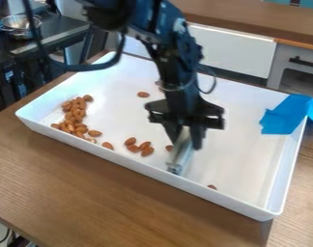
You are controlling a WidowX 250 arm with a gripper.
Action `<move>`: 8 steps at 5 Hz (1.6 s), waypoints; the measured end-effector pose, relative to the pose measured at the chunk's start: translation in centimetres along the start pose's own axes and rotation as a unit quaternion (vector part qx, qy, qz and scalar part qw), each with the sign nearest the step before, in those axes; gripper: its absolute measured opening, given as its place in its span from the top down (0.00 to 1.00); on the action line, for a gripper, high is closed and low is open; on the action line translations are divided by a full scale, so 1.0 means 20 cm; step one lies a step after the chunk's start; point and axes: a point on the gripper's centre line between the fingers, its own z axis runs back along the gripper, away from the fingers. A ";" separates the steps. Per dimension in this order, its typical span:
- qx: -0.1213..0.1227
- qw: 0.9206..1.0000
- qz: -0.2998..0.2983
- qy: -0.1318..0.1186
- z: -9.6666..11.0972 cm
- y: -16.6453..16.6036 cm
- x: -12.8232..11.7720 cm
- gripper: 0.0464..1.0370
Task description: Sweep into pile
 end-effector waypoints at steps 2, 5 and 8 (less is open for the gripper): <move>-0.011 1.000 0.013 -0.002 0.03 0.04 -0.01 0.67; -0.002 0.999 0.039 0.002 0.02 -0.37 0.06 0.67; 0.012 0.999 0.023 -0.020 -0.09 -0.43 -0.04 0.67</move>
